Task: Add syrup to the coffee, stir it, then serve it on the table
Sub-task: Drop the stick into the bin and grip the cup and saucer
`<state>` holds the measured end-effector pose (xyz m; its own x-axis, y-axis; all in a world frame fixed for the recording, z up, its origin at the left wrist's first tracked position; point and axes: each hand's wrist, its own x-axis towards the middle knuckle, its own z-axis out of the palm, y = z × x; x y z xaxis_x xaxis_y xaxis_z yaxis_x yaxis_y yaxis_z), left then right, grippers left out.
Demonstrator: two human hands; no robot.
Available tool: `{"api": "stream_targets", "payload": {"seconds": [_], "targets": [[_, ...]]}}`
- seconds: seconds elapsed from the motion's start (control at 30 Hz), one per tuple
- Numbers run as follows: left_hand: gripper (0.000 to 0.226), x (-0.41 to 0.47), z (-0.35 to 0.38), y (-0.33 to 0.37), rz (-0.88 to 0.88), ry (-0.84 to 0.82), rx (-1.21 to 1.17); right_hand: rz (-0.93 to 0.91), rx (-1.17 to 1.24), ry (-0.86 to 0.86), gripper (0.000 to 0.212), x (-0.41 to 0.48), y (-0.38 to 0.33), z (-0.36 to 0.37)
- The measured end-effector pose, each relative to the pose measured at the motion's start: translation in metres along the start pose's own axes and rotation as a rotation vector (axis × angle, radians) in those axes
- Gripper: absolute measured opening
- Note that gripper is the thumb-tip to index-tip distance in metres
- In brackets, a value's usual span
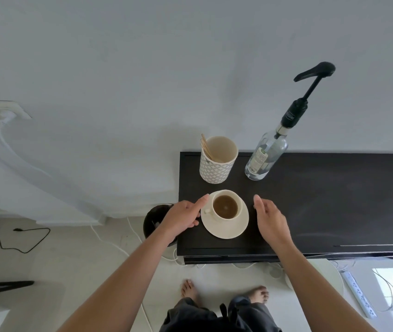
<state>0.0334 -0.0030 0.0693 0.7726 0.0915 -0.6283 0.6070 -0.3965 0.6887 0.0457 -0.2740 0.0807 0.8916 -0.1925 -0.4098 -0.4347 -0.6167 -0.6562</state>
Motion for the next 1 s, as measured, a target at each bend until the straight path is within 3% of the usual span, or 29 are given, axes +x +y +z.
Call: {"api": "stream_targets", "payload": {"seconds": [0.13,0.3,0.4,0.5,0.63,1.0], "targets": [[0.095,0.0,0.005,0.006,-0.02,0.002,-0.007,0.179,0.149,-0.232,0.083,0.0,-0.018,-0.008],[0.085,0.0,0.01,0.005,-0.016,0.011,-0.033,0.15,0.176,-0.288,0.037,-0.009,-0.028,-0.01],[0.077,-0.002,0.01,0.006,-0.028,0.005,-0.084,0.161,0.214,-0.308,0.033,-0.006,-0.023,-0.011],[0.075,-0.003,0.012,0.009,-0.038,0.015,-0.093,0.195,0.269,-0.338,0.039,-0.002,-0.014,-0.013],[0.07,-0.005,0.015,0.013,-0.06,0.034,-0.13,0.211,0.299,-0.363,0.063,0.002,-0.008,-0.014],[0.08,-0.008,0.025,0.011,-0.056,0.093,-0.272,0.219,0.356,-0.39,0.073,0.007,0.0,-0.013]]}}
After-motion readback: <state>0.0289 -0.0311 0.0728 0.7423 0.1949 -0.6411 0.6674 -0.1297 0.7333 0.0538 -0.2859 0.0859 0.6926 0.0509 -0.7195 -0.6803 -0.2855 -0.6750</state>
